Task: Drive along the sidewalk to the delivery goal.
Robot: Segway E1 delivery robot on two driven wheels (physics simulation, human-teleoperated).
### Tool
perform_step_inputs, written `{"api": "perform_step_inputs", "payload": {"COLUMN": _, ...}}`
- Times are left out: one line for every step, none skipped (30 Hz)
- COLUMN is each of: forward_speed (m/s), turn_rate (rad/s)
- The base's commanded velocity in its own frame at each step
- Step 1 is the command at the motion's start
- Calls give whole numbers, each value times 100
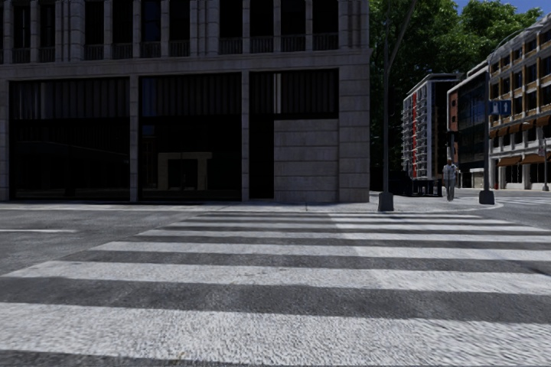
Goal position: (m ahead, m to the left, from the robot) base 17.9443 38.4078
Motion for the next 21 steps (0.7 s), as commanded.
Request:
{"api": "perform_step_inputs", "payload": {"forward_speed": 200, "turn_rate": 0}}
{"api": "perform_step_inputs", "payload": {"forward_speed": 200, "turn_rate": 0}}
{"api": "perform_step_inputs", "payload": {"forward_speed": 200, "turn_rate": 0}}
{"api": "perform_step_inputs", "payload": {"forward_speed": 200, "turn_rate": 0}}
{"api": "perform_step_inputs", "payload": {"forward_speed": 200, "turn_rate": 0}}
{"api": "perform_step_inputs", "payload": {"forward_speed": 200, "turn_rate": 0}}
{"api": "perform_step_inputs", "payload": {"forward_speed": 200, "turn_rate": 0}}
{"api": "perform_step_inputs", "payload": {"forward_speed": 200, "turn_rate": 0}}
{"api": "perform_step_inputs", "payload": {"forward_speed": 200, "turn_rate": 0}}
{"api": "perform_step_inputs", "payload": {"forward_speed": 200, "turn_rate": 0}}
{"api": "perform_step_inputs", "payload": {"forward_speed": 200, "turn_rate": 0}}
{"api": "perform_step_inputs", "payload": {"forward_speed": 200, "turn_rate": 0}}
{"api": "perform_step_inputs", "payload": {"forward_speed": 200, "turn_rate": 0}}
{"api": "perform_step_inputs", "payload": {"forward_speed": 200, "turn_rate": 0}}
{"api": "perform_step_inputs", "payload": {"forward_speed": 200, "turn_rate": 0}}
{"api": "perform_step_inputs", "payload": {"forward_speed": 200, "turn_rate": 0}}
{"api": "perform_step_inputs", "payload": {"forward_speed": 200, "turn_rate": 0}}
{"api": "perform_step_inputs", "payload": {"forward_speed": 200, "turn_rate": 0}}
{"api": "perform_step_inputs", "payload": {"forward_speed": 200, "turn_rate": 0}}
{"api": "perform_step_inputs", "payload": {"forward_speed": 200, "turn_rate": 0}}
{"api": "perform_step_inputs", "payload": {"forward_speed": 200, "turn_rate": 0}}
